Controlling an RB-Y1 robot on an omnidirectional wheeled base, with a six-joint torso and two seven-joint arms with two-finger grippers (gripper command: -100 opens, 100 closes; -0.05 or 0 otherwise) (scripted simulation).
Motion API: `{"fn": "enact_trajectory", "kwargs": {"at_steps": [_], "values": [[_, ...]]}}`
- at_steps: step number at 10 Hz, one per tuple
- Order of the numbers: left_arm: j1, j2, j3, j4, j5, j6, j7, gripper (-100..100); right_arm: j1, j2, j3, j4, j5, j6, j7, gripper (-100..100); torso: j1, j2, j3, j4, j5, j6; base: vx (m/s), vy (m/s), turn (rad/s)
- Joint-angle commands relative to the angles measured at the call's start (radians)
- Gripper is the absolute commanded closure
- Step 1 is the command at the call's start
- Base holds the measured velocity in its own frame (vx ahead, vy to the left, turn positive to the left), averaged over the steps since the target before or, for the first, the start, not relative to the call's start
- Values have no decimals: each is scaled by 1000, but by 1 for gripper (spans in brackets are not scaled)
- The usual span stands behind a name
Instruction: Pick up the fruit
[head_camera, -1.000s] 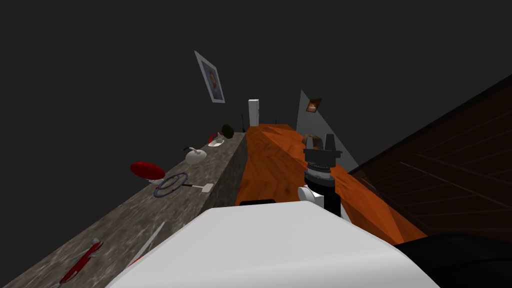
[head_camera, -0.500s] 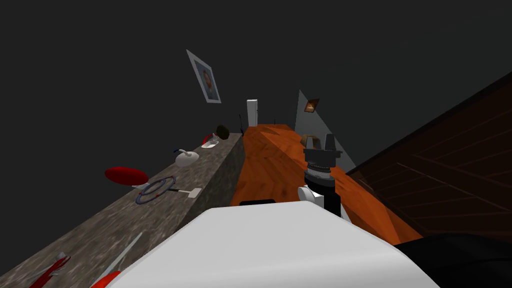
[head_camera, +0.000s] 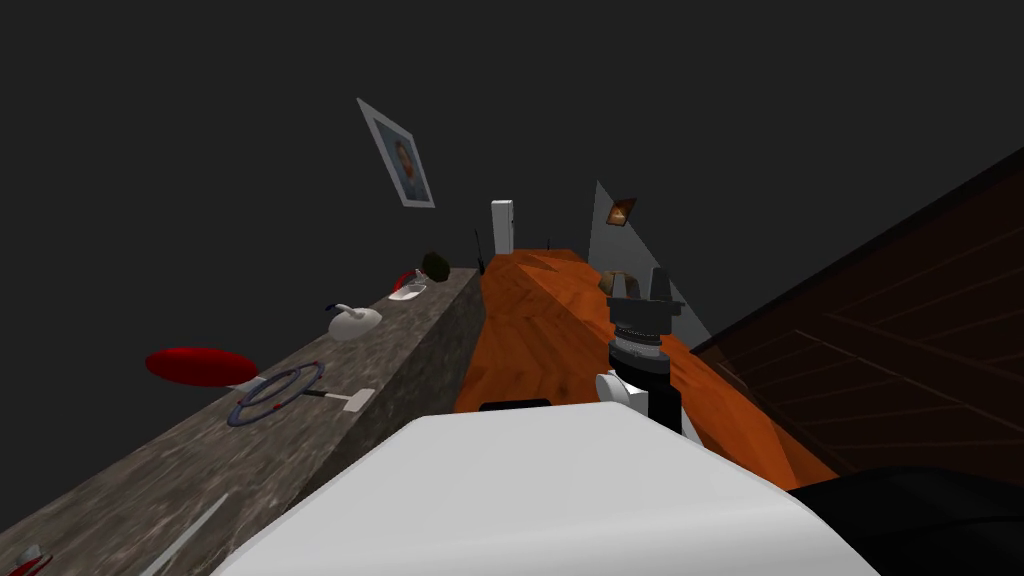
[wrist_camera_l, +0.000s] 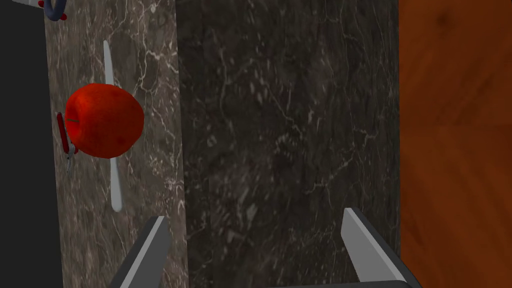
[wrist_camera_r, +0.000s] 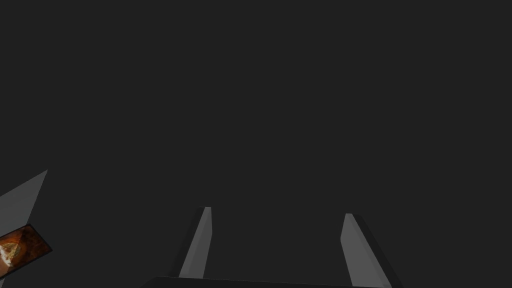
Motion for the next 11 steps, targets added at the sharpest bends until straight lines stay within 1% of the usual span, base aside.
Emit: {"fn": "enact_trajectory", "kwargs": {"at_steps": [1,3,5,8,11], "values": [[9,-5,15,29,24,34,-3,-100,0,0,0,0,0,0,0,0,0,0,0,0,0,0,116,-103,19],[24,-7,35,47,52,81,-3,-100,0,0,0,0,0,0,0,0,4,0,0,0,1,0,125,-67,23],[33,-8,55,68,78,126,-1,-100,0,0,0,0,0,0,0,0,8,-3,-2,-1,2,0,163,-19,30],[39,-5,88,104,113,186,4,-100,0,0,0,0,0,0,0,0,13,-3,-2,-1,3,1,174,40,41],[38,1,120,144,143,238,12,-100,0,0,0,0,0,0,0,0,18,-7,-4,-2,4,1,212,105,50]]}}
